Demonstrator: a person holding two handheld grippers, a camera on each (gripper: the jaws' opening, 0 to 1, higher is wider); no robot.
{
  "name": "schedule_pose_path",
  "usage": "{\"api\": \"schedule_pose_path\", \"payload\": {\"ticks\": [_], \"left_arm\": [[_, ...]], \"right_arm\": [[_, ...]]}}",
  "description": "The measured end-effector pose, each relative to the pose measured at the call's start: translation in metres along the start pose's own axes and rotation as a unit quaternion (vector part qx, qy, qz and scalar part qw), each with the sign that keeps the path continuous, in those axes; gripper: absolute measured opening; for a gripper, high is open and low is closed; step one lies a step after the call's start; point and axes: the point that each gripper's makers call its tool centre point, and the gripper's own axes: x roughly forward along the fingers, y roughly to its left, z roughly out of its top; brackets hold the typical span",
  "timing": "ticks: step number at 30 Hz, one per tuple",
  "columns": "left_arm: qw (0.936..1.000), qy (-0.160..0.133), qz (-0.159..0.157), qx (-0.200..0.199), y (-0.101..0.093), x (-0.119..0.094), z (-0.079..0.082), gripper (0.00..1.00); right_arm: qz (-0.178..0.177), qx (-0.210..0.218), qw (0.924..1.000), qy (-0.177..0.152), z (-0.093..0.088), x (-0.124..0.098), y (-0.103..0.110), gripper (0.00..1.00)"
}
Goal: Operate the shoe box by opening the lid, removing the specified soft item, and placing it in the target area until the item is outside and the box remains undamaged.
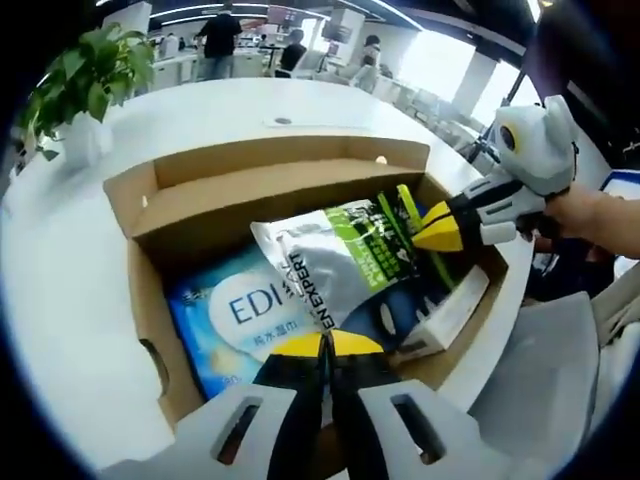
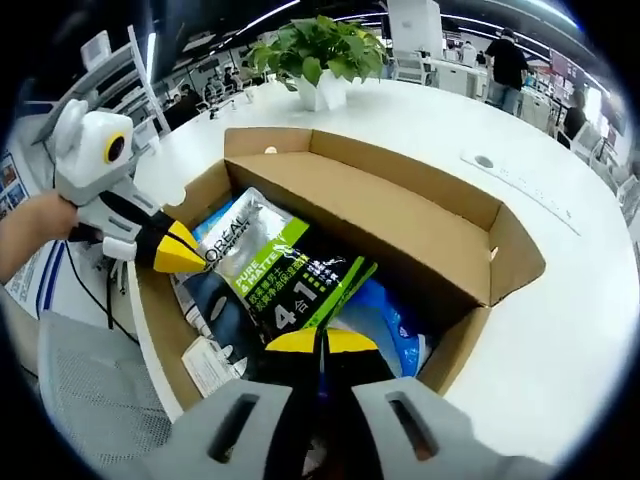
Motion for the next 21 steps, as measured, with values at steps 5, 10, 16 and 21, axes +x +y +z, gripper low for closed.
{"api": "schedule_pose_path", "payload": {"ticks": [5,10,16,21], "left_arm": [[1.0000,-0.006,0.003,0.003,-0.001,-0.007,0.005,0.00],[0.9998,-0.016,0.008,0.003,-0.005,-0.015,0.012,0.00],[0.9996,-0.023,0.006,0.014,-0.015,-0.019,0.023,0.00],[0.9992,-0.026,-0.002,0.029,-0.031,-0.018,0.032,0.00]], "right_arm": [[0.004,0.007,0.9999,-0.013,0.007,-0.006,0.003,0.00],[0.007,0.017,0.9994,-0.029,0.016,-0.016,0.003,0.00],[0.007,0.031,0.9987,-0.040,0.021,-0.031,-0.001,0.00],[0.002,0.042,0.9981,-0.045,0.022,-0.046,-0.010,0.00]]}}
